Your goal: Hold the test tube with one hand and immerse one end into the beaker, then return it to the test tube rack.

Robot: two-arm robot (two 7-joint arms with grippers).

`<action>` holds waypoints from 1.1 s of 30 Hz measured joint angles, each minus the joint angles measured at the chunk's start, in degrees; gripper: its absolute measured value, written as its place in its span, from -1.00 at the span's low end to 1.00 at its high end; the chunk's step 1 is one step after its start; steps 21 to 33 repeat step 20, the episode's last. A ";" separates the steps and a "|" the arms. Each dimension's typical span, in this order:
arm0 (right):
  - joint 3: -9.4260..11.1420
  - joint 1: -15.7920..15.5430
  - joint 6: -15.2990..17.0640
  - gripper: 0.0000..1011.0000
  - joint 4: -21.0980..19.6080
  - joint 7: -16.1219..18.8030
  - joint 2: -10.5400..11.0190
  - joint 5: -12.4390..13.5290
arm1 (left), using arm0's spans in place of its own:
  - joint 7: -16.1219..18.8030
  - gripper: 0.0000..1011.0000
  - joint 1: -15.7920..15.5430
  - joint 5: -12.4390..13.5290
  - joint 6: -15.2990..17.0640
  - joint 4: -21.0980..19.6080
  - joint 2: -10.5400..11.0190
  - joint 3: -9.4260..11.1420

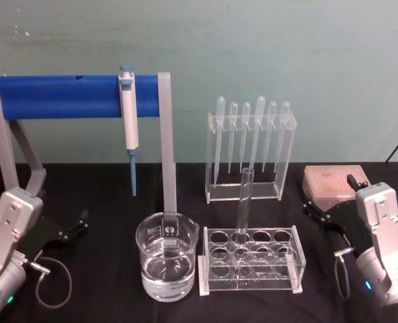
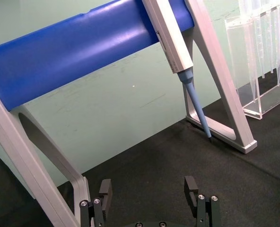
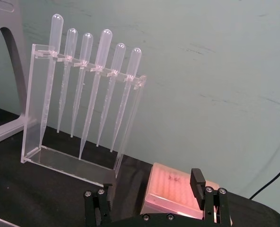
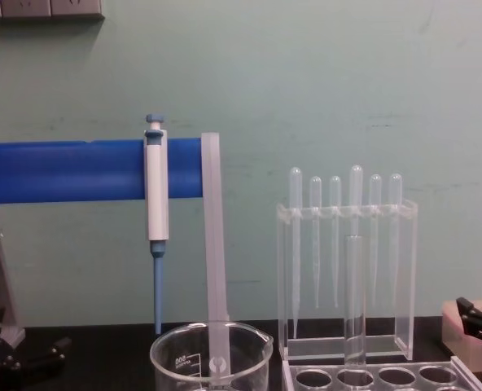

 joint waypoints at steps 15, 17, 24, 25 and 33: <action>-0.22 -0.05 0.05 0.98 -0.12 0.14 0.08 0.18 | 0.00 0.98 0.00 0.00 0.00 0.00 0.00 0.00; -0.24 -0.05 0.06 0.98 -0.14 0.17 0.09 0.20 | 0.00 0.98 0.00 0.00 0.00 0.00 0.00 0.00; -0.26 -0.05 0.08 0.98 -0.16 0.21 0.11 0.22 | 0.00 0.98 0.00 0.00 0.00 0.00 0.00 0.00; -0.26 -0.05 0.08 0.98 -0.16 0.21 0.11 0.22 | 0.00 0.98 0.00 0.00 0.00 0.00 0.00 0.00; -0.26 -0.05 0.08 0.98 -0.16 0.21 0.11 0.22 | 0.00 0.98 0.00 0.00 0.00 0.00 0.00 0.00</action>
